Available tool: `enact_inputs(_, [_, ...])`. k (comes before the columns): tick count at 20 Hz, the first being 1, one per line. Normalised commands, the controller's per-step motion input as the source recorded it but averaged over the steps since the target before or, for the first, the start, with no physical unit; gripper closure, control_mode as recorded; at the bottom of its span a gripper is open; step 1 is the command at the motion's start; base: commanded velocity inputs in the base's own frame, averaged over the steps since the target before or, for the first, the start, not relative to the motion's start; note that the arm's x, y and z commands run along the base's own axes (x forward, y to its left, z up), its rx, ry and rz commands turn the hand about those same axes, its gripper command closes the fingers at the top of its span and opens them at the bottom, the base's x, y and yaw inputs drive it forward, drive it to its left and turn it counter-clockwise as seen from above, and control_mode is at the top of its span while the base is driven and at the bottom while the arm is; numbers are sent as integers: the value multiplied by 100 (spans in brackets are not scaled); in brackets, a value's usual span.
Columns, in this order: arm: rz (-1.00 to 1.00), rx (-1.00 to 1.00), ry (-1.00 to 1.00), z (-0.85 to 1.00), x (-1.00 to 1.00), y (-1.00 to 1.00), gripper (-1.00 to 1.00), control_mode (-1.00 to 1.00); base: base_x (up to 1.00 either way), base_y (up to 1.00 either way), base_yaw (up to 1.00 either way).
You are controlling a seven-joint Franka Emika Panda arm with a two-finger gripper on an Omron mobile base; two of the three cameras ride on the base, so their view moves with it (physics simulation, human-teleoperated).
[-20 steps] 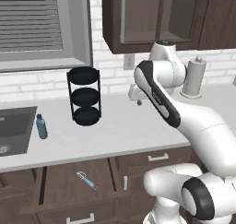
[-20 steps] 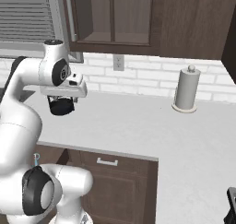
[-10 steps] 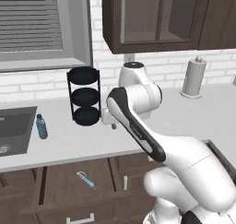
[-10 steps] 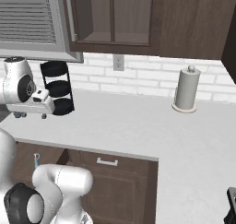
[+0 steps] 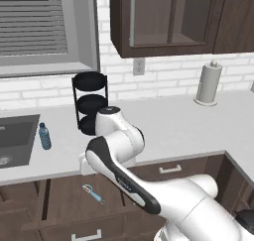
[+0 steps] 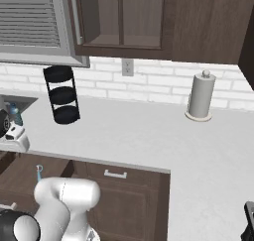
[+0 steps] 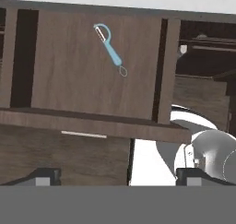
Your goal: Pick the peeler from the drawer and place it on the counter.
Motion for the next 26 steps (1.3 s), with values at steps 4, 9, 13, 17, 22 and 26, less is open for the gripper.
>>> enact_inputs(4, [0,-3,3,-95,-11,54,-100,-100,0,0,0])
enact_inputs(9, [-2,0,4,-68,8,6,-100,-100,0,0,0])
enact_inputs(13, [0,-4,-2,-45,11,0,-100,-100,0,0,0])
enact_inputs(17, [0,-3,0,-55,24,0,-100,-100,0,0,0])
enact_inputs(22, [0,0,0,-51,17,2,-100,-100,0,0,0])
enact_inputs(26, [0,-3,0,-36,0,10,-100,-100,0,0,0])
